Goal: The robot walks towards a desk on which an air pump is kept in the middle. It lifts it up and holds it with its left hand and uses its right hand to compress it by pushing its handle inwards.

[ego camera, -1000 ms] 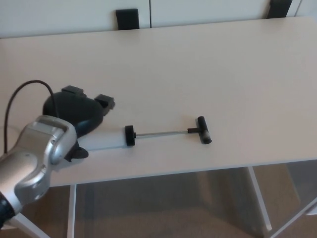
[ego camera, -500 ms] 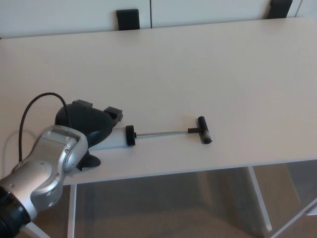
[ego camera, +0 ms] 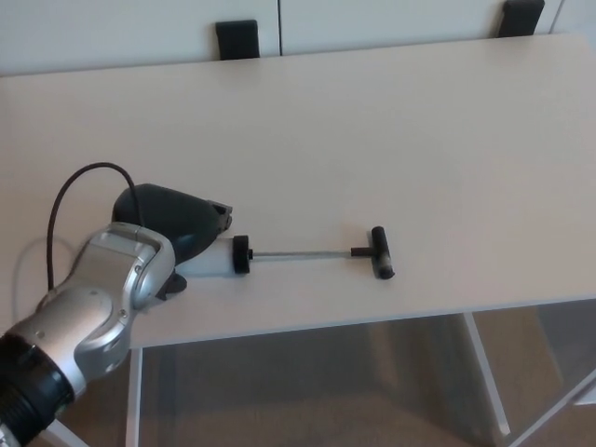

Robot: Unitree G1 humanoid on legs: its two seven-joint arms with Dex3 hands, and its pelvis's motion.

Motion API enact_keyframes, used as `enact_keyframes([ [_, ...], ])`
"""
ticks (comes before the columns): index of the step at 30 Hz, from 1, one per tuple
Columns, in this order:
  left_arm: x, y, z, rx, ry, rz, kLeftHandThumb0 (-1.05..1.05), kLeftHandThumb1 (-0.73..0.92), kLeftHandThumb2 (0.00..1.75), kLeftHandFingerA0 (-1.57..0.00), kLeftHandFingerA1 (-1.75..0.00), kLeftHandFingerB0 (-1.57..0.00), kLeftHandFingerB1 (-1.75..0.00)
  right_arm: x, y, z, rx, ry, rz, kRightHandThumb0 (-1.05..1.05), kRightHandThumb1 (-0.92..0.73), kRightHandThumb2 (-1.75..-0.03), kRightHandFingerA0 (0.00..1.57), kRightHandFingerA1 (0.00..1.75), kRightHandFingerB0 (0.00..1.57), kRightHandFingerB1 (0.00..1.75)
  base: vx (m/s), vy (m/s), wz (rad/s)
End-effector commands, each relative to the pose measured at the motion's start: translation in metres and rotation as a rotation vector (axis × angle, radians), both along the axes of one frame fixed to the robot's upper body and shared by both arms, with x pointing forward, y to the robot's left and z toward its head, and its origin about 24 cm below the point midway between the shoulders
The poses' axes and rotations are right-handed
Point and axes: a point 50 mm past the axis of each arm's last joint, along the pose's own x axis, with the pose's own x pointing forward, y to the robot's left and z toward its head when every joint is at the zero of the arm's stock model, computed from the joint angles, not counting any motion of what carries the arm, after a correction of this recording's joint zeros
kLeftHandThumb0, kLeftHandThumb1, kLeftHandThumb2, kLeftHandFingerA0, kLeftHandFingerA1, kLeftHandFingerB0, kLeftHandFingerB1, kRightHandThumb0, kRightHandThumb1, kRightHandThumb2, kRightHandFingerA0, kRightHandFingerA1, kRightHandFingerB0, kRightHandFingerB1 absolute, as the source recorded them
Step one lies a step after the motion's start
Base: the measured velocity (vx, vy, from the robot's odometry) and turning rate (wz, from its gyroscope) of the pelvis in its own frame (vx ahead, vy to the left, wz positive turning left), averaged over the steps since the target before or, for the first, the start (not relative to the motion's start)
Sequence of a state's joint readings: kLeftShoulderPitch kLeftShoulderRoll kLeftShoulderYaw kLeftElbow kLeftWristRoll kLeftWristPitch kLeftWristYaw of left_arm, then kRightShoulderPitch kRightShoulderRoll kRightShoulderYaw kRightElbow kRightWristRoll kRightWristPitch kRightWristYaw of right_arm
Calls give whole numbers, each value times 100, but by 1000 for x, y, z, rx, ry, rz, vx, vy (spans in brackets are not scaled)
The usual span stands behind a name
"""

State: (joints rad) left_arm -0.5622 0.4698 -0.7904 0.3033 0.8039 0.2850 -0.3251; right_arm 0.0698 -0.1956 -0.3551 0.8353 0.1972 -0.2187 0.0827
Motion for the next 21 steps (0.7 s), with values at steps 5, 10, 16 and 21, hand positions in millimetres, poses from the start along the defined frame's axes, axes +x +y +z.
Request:
enact_keyframes([
  [5, -25, 4, -37, -62, 92, -30, -11, 59, 57, -59, -115, -62, -46, 3, 11, 21, -43, -106, 46, -34, -69, -62, 78, 46, 65, 44, 0, 0, 0],
  [10, -21, 7, -31, -78, 73, -30, -15, 62, 57, -56, -125, -68, -55, -30, 42, 66, -41, -352, 147, -38, -65, -59, 74, 48, 61, 44, 0, 0, 0],
  [16, -19, 9, -24, -106, 38, -32, -13, 69, 53, -45, -143, -51, -91, -72, 73, 137, -162, -636, 210, -38, -64, -60, 81, 46, 71, 43, 0, 0, 0],
  [21, -12, 13, -17, -140, 13, -20, -11, 66, 55, -45, -143, -45, -101, -75, 89, 207, -303, -1037, 183, -42, -69, -61, 80, 46, 65, 43, 0, 0, 0],
])
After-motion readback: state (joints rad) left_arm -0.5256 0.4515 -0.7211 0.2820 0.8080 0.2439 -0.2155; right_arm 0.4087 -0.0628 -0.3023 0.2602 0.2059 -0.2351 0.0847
